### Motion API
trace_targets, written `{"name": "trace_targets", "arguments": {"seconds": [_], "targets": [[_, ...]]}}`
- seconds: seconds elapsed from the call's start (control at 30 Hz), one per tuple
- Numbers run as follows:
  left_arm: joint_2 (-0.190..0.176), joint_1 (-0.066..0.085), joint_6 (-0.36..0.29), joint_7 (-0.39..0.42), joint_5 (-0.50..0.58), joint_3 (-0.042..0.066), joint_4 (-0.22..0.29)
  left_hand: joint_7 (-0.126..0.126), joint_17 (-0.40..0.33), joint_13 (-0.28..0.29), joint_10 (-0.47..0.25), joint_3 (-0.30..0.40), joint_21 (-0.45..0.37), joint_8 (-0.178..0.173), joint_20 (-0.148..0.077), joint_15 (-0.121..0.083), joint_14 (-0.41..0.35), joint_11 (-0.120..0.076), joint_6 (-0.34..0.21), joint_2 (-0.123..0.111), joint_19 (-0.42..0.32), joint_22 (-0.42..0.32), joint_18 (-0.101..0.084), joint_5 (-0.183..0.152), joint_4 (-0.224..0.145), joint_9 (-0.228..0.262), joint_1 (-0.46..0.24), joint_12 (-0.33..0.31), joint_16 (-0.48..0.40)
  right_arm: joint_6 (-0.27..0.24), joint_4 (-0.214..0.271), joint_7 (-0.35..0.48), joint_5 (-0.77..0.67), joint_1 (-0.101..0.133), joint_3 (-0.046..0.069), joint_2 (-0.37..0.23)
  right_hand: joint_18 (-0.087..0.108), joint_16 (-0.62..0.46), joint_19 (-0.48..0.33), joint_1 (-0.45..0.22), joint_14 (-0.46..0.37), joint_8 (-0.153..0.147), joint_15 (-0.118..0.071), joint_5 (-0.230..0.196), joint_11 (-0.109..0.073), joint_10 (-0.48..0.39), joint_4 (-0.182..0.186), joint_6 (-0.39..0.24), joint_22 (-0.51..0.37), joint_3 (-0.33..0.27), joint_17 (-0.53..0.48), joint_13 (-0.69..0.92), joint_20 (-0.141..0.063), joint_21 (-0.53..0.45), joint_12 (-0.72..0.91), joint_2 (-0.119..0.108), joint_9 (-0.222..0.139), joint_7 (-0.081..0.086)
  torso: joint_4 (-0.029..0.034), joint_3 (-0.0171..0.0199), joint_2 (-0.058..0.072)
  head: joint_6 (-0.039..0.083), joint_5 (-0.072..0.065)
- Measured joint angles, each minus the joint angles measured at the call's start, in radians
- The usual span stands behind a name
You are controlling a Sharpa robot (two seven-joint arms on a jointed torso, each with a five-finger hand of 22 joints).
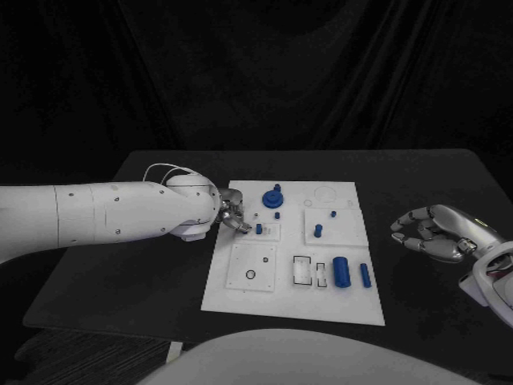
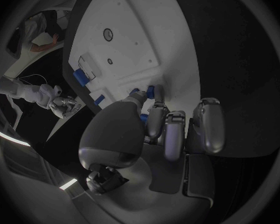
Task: Assemble the parts on the task board
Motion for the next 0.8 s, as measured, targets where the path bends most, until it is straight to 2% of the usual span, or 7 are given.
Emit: {"name": "trace_targets", "arguments": {"seconds": [0.1,0.27,0.4,0.57,0.6,0.7,0.8], "targets": [[-0.001,0.0,-0.004,0.001,0.0,0.0,0.0,0.0,0.0,0.003,0.0,0.098,0.0,0.002,0.0,0.0,0.0,0.0,0.0,-0.031,0.0,0.0,0.0,0.008,-0.017,0.011,-0.032,0.0,0.0,0.001,-0.001,0.0,0.0,-0.001,0.0,0.001,0.0,0.0,0.0,0.0,0.0,0.0,0.0,0.0,0.0,0.0,0.0,0.0,0.0,0.0,0.0,0.0,0.0,-0.001,0.0,0.0,0.0,0.0,0.0,0.0,0.0,0.0,0.0],[-0.007,0.0,-0.018,0.003,0.0,0.0,0.006,0.004,0.0,0.003,0.001,0.276,0.0,0.025,0.0,0.0,0.0,0.001,-0.004,-0.085,0.0,0.0,0.0,0.019,-0.084,0.042,-0.085,0.0,0.0,0.001,-0.002,0.0,0.0,-0.002,0.0,0.001,0.0,-0.004,0.0,0.005,0.0,0.0,0.0,0.0,0.0,0.0,0.003,0.0,0.0,0.003,0.0,0.0,0.0,-0.005,0.0,-0.003,0.0,0.0,0.0,-0.0002,0.0,0.0,-0.002],[-0.012,0.0,-0.029,0.006,0.0,0.0,0.012,0.005,0.0,0.003,0.002,0.353,0.0,0.042,0.0,0.0,0.0,0.002,-0.009,-0.1,0.0,0.0,0.0,0.024,-0.124,0.063,-0.122,0.0,0.0,0.001,-0.002,-0.001,0.0,-0.002,0.0,0.001,0.0,-0.004,0.0,0.005,0.0,0.0,0.0,0.0,0.0,0.0,0.0,0.0,0.0,0.006,0.0,0.0,0.0,-0.005,0.0,-0.003,0.0,0.0,-0.0008,-0.0006,0.0,0.0,-0.002],[-0.015,0.0,-0.038,0.009,0.0,0.0,0.02,0.005,0.0,0.003,0.002,0.364,0.0,0.048,0.0,0.0,0.0,0.002,-0.012,-0.109,0.0,0.0,0.0,0.024,-0.127,0.077,-0.141,0.0,0.0,0.002,-0.004,-0.001,0.0,-0.003,0.0,0.001,0.0,-0.008,-0.002,0.005,0.0,0.0,0.0,0.0,0.0,0.0,0.0,0.0,0.0,0.006,0.0,0.0,0.002,-0.009,0.0,-0.003,0.0,0.0,-0.001,-0.0005,0.0,0.0,-0.002],[-0.016,0.0,-0.04,0.009,0.0,0.0,0.021,0.004,0.0,0.003,0.002,0.387,0.0,0.053,0.0,0.0,0.0,0.002,-0.012,-0.113,0.0,0.0,0.0,0.024,-0.15,0.08,-0.146,0.0,0.0,0.002,-0.004,-0.001,0.0,-0.003,0.0,0.002,0.0,-0.008,-0.004,0.005,0.0,0.0,0.0,0.0,0.0,0.0,0.0,0.0,0.0,0.006,0.0,0.0,0.004,-0.011,0.0,-0.003,0.0,0.0,-0.001,-0.0005,0.0,0.0,-0.002],[-0.019,0.001,-0.041,0.011,0.0,0.0,0.024,0.001,0.0,0.003,0.002,0.387,0.0,0.053,0.0,0.0,0.0,0.002,-0.009,-0.114,0.0,0.0,0.0,0.024,-0.15,0.084,-0.147,0.0,0.0,0.002,-0.005,-0.001,0.0,-0.003,0.0,0.004,0.0,-0.008,-0.004,0.005,0.0,0.0,0.0,0.0,0.0,0.0,0.0,0.0,0.0,0.006,0.0,0.0,0.004,-0.011,0.0,-0.003,0.0,0.0,-0.0008,-0.0004,0.0,0.0,-0.003],[-0.023,0.009,-0.04,0.013,0.0,-0.001,0.025,0.001,0.0,0.003,0.002,0.387,0.0,0.058,0.0,0.0,0.0,0.002,-0.008,-0.121,0.0,0.0,0.0,0.006,-0.15,0.089,-0.161,-0.004,0.0,0.002,-0.006,-0.001,0.0,-0.003,0.0,0.006,0.0,-0.008,-0.004,0.005,0.0,0.0,0.0,0.0,0.0,0.0,0.0,0.0,0.0,0.006,0.0,0.0,0.004,-0.011,0.0,-0.003,0.0,0.0,-0.0008,-0.0002,0.0,0.0,-0.003]]}}
